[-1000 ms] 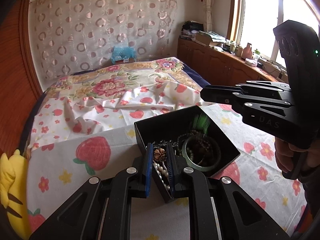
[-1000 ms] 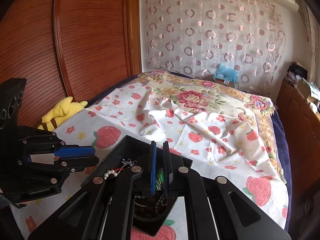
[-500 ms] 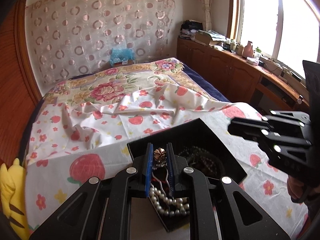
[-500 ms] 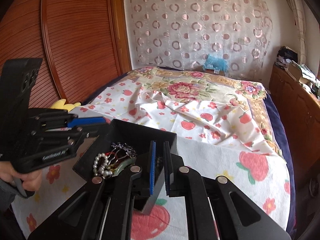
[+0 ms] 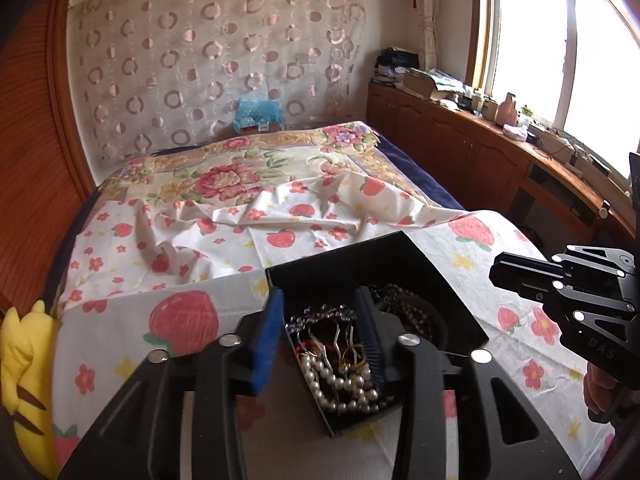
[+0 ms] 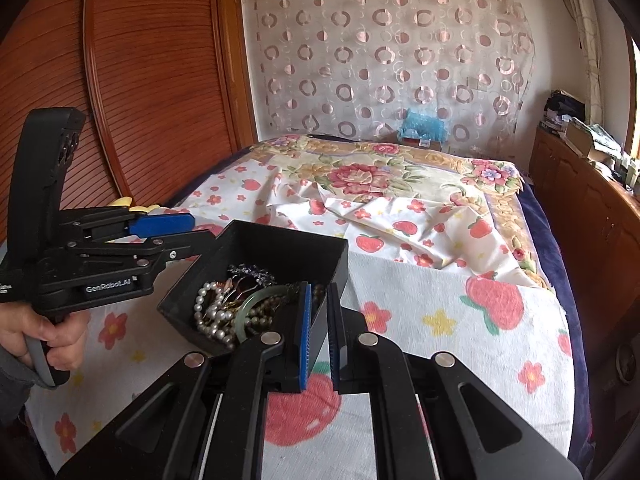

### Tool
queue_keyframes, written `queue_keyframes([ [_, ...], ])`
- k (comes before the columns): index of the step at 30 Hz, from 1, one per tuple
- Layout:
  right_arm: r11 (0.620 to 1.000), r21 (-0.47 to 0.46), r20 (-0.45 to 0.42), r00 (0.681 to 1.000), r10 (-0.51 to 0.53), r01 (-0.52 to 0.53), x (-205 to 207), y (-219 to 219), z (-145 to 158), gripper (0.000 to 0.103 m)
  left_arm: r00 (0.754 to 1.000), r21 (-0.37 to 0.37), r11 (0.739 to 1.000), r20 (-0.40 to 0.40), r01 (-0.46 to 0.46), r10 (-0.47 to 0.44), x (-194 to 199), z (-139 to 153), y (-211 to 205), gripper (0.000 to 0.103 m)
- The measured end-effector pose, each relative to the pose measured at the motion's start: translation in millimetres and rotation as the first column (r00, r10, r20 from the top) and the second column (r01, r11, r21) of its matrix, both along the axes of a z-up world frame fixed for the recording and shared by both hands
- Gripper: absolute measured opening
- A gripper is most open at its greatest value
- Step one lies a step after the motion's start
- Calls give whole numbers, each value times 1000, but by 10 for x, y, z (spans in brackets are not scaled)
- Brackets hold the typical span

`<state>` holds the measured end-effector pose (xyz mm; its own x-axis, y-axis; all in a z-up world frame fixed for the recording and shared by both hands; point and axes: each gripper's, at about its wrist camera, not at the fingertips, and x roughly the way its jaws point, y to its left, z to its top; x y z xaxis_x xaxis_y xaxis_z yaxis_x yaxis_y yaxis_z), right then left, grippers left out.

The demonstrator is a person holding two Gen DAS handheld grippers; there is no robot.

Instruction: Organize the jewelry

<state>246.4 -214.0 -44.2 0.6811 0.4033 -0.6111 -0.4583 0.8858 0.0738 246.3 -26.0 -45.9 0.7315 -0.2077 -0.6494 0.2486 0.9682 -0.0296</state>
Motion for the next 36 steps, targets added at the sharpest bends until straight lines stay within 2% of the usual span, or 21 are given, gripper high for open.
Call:
queue_keyframes([
  [1,1000,1,0,1000,-1,1,-24,-1,7,9,1000,-1,1000,1,-6,6,-48,3,10,37],
  [6,1000,-6,14,1000,-1,1,-202,-1,16,9,999,-8,999,28,-34,35,-306,33,65,60],
  [9,1000,-12,26,1000,-5,5,-355,10,1,9,997,-13,998,49,-58,59,-478,43,99,76],
  [10,1000,-11,28,1000,-9,9,-420,14,-4,9,995,-3,996,52,-85,85,-548,29,114,86],
  [15,999,-2,29,999,-43,43,-681,-33,-65,11,991,5,992,59,-122,122,-830,-40,130,94],
  [18,998,8,32,998,-56,56,-806,-34,-84,33,991,-4,992,58,-123,123,-1011,-69,132,95],
  [21,997,14,36,997,-72,72,-953,-30,-112,39,991,-4,993,62,-119,119,-1181,-79,128,95],
  [25,996,18,47,995,-90,90,-1120,-7,-91,66,989,3,992,74,-130,129,-1363,-32,133,95],
  [29,994,35,66,992,-108,106,-1275,-13,24,73,987,-6,991,93,-134,134,-1559,72,173,95],
  [31,993,33,103,988,-115,112,-1386,-3,115,82,984,-13,990,108,-141,141,-1656,132,194,95],
  [36,990,61,159,978,-134,126,-1613,-24,320,96,975,-34,987,149,-159,162,-1872,296,235,95],
])
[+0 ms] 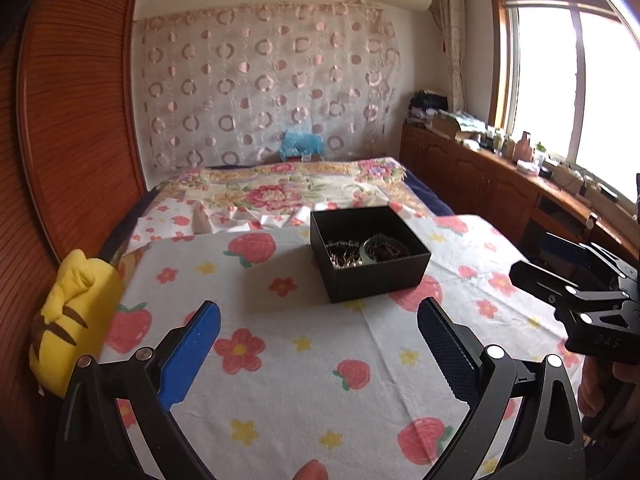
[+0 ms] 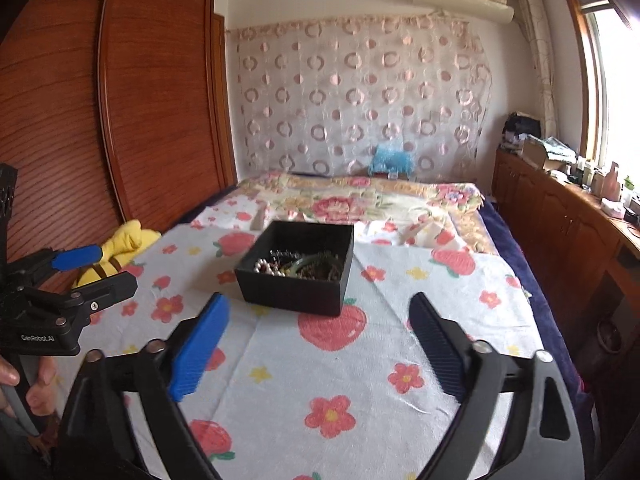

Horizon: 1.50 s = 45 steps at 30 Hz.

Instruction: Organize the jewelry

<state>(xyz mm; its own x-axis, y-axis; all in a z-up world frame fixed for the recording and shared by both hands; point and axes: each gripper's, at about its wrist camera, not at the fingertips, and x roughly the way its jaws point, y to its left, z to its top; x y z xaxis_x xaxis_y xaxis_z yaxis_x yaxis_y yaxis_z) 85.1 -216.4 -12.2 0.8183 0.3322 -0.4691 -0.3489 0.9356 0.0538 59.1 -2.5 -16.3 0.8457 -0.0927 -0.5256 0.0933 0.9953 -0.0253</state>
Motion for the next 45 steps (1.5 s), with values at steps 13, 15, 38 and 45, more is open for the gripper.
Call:
queue_keyframes([
  [13,995,44,59,994,-89,86,-234,-201,217,100,998,11,1000,62,-27,27,-260,251,12,95],
  [15,995,44,59,994,-92,89,-244,-215,214,100,998,18,999,63,-28,27,-270,252,-1,95],
  [38,995,44,58,994,-93,91,-249,-236,203,100,997,15,999,75,-30,28,-316,291,13,95],
  [45,995,45,57,994,-94,91,-250,-248,199,100,997,15,999,77,-29,28,-316,294,14,95],
])
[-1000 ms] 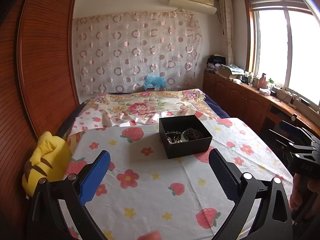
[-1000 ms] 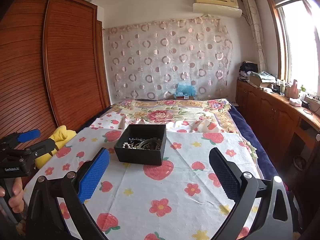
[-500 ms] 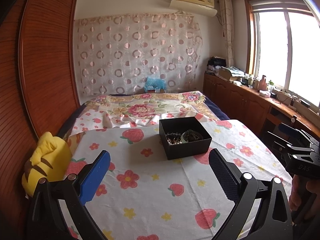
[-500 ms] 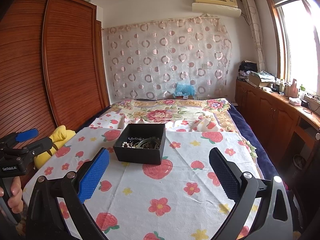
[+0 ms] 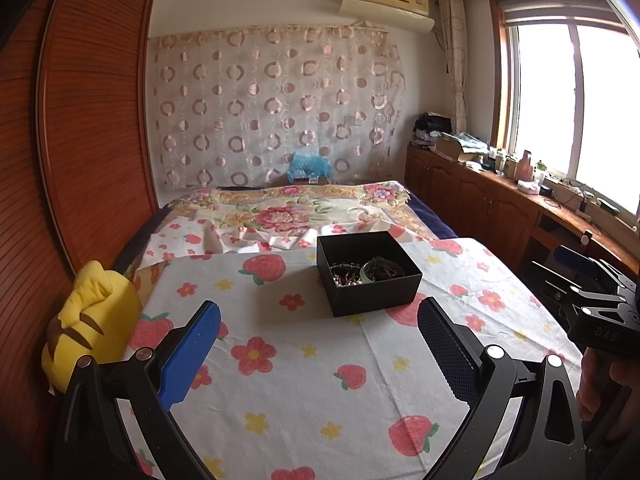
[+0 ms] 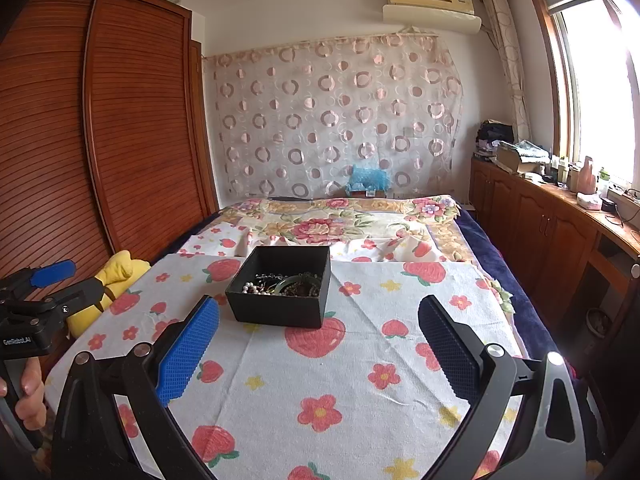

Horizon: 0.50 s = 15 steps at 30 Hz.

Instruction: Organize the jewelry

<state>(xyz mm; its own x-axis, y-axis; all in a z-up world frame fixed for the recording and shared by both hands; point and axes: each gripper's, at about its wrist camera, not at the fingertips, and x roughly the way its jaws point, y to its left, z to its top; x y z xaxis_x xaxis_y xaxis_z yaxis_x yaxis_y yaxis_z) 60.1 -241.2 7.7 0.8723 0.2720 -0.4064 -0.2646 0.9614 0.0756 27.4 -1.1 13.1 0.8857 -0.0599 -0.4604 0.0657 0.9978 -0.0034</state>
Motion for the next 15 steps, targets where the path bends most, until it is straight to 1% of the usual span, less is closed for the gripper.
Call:
queue_keyframes([
  [15,1000,-1,-2,1000,-1,1,-11,0,-24,100,1000,-1,1000,4,1,-1,-5,-5,-3,95],
])
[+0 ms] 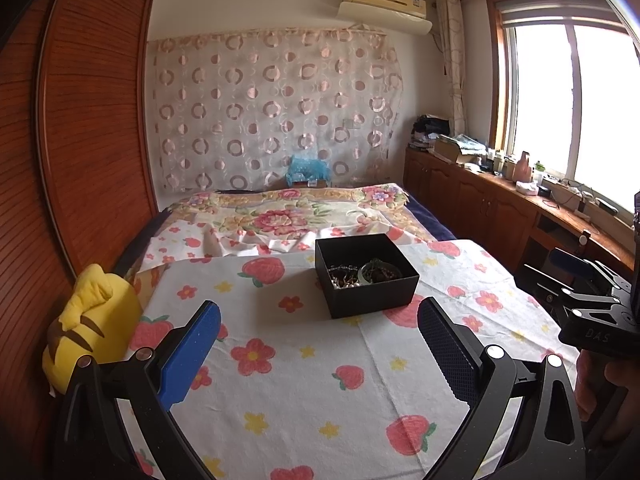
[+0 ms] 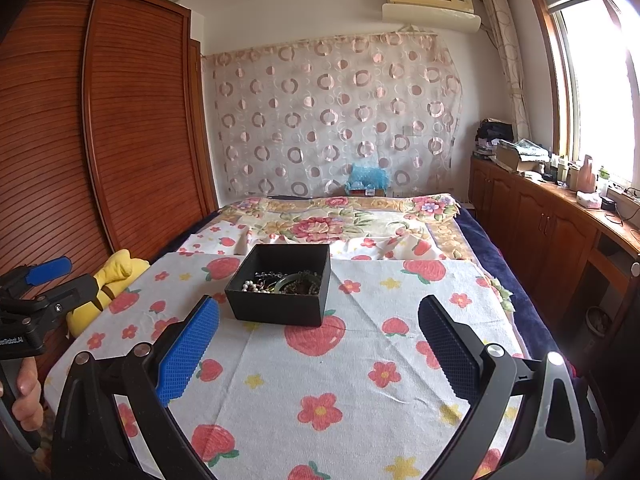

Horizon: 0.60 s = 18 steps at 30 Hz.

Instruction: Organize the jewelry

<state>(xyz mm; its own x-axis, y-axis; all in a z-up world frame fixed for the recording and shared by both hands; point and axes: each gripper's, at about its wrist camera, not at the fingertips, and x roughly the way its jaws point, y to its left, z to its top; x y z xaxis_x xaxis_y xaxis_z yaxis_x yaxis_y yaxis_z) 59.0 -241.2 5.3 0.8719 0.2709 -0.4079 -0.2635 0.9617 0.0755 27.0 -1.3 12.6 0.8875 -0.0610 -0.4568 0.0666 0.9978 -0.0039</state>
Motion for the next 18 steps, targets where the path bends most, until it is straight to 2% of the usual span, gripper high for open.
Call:
queue_keyframes([
  [18,1000,3,7,1000,-7,7,-26,46,-37,100,1000,-1,1000,22,6,-6,-72,63,-131,95],
])
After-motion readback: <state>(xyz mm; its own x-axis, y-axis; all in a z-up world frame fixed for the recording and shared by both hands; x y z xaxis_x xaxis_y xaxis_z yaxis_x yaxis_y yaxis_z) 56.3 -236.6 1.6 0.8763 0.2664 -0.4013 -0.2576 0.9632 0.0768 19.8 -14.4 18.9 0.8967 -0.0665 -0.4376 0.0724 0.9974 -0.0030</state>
